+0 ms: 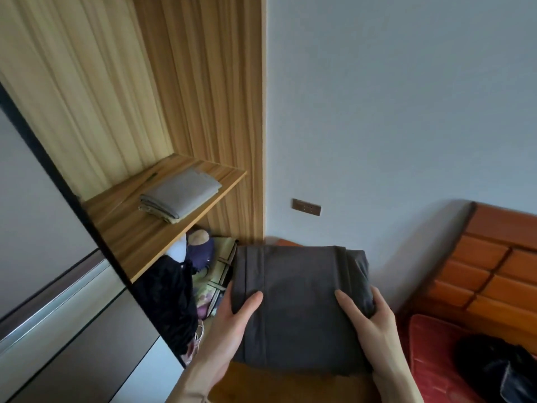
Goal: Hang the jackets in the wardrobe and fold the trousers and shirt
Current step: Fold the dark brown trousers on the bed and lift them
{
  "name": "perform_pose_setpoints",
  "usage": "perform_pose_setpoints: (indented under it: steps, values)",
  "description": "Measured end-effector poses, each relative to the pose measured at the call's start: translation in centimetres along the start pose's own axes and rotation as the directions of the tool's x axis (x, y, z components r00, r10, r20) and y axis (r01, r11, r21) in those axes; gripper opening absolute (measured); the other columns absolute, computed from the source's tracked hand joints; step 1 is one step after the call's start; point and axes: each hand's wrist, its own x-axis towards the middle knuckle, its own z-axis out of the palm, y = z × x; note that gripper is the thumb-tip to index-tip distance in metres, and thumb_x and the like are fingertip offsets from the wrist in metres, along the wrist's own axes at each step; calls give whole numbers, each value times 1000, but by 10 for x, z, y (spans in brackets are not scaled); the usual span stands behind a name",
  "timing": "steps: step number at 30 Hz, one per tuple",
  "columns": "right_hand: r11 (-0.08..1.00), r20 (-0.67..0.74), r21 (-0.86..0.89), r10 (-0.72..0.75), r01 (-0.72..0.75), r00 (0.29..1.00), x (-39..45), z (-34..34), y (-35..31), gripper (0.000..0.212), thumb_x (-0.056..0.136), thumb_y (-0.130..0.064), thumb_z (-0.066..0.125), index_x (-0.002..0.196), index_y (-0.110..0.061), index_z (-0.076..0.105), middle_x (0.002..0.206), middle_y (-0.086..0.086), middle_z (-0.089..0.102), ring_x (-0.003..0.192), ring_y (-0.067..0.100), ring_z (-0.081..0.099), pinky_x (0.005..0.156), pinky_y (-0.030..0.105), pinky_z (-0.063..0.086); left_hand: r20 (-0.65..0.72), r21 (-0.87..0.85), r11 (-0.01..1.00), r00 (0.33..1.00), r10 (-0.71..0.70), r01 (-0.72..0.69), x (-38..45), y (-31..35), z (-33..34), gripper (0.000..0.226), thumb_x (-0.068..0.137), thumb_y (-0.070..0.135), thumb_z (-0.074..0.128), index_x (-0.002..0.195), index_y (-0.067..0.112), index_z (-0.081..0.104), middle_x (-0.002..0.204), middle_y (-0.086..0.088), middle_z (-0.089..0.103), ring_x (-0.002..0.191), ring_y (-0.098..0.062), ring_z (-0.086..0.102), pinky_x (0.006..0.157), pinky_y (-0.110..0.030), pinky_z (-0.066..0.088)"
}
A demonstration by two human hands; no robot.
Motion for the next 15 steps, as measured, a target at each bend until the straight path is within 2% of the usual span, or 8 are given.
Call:
perform_pose_setpoints:
  steps: [3, 6, 8, 11, 15]
  values:
    - [1000, 76, 14, 22, -23, 997, 35, 19, 1, 44, 73, -47, 85, 111, -29, 72, 100, -9, 79, 91, 7, 76, 71, 20, 60, -93, -20, 999, 995, -35, 33, 23, 2, -8, 55, 69, 53, 82, 120, 49, 63, 112, 20, 76, 110, -12, 71, 90, -35, 58]
    - [1000, 87, -6, -7, 7, 996, 67, 45, 5, 47, 72, -53, 85, 112, -34, 69, 103, -15, 77, 92, 3, 74, 76, 23, 59, -132, -50, 999, 991, -26, 19, 46, 4, -19, 53, 70, 45, 82, 120, 45, 65, 110, 17, 78, 99, -11, 76, 80, -31, 58]
    - [1000, 73, -3, -26, 26, 997, 86, 64, 9, 46, 71, -53, 85, 110, -35, 68, 102, -20, 76, 92, 1, 73, 73, 18, 57, -136, -80, 997, 990, -28, 17, 64, 7, -27, 57, 70, 41, 86, 124, 40, 66, 114, 11, 78, 99, -12, 77, 83, -35, 59]
    - [999, 100, 5, -53, 53, 994, 120, 90, 9, 44, 72, -51, 85, 110, -35, 69, 101, -20, 76, 92, 0, 73, 71, 17, 57, -150, -114, 993, 989, -4, -13, 96, 16, -39, 62, 70, 42, 95, 126, 40, 68, 122, 5, 77, 110, -20, 75, 99, -49, 56]
    - [995, 178, -14, -99, 103, 979, 182, 131, -12, 29, 78, -46, 82, 102, -39, 69, 98, -17, 77, 88, -1, 72, 70, 10, 53, -175, -107, 987, 980, 96, -116, 146, 44, -51, 62, 67, 49, 89, 125, 45, 69, 127, 5, 75, 115, -19, 73, 96, -42, 58]
